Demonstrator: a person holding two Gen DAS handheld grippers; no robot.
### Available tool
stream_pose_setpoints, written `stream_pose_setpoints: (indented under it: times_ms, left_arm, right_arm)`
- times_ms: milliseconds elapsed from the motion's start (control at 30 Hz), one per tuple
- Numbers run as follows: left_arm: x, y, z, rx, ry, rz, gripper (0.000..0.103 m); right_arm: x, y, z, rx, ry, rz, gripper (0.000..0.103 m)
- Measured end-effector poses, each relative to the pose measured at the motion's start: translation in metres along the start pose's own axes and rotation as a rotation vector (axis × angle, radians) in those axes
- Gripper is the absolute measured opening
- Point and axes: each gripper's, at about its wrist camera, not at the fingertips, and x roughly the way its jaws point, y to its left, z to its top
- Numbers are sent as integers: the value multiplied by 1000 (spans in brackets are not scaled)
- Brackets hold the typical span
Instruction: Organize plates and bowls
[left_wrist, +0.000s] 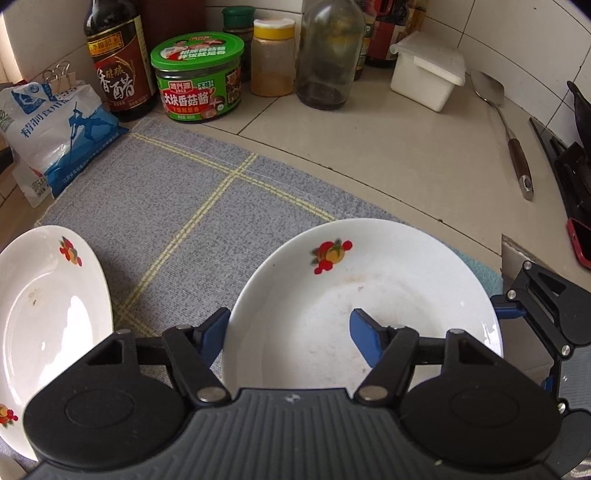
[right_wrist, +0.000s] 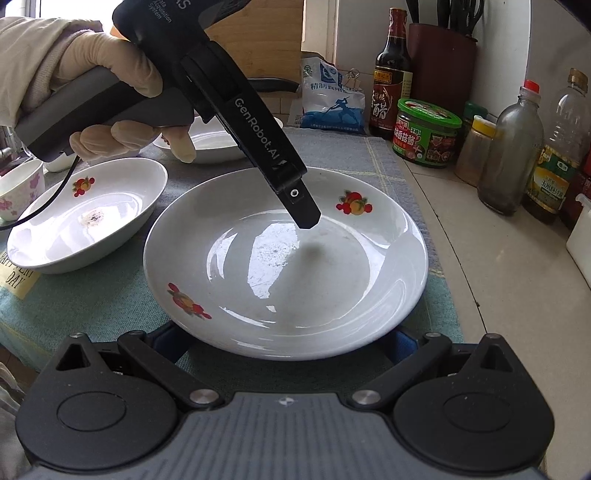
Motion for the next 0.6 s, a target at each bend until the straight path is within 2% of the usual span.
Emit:
stream_pose_setpoints:
  times_ms: [200, 600]
  left_arm:
    - [2, 3, 4, 25, 21, -27, 68]
    - [-3, 5, 6, 48, -12, -38, 68]
  right_arm:
    - [1, 1, 4, -2, 18, -2, 103]
    - [3, -4, 13, -15, 48, -6, 103]
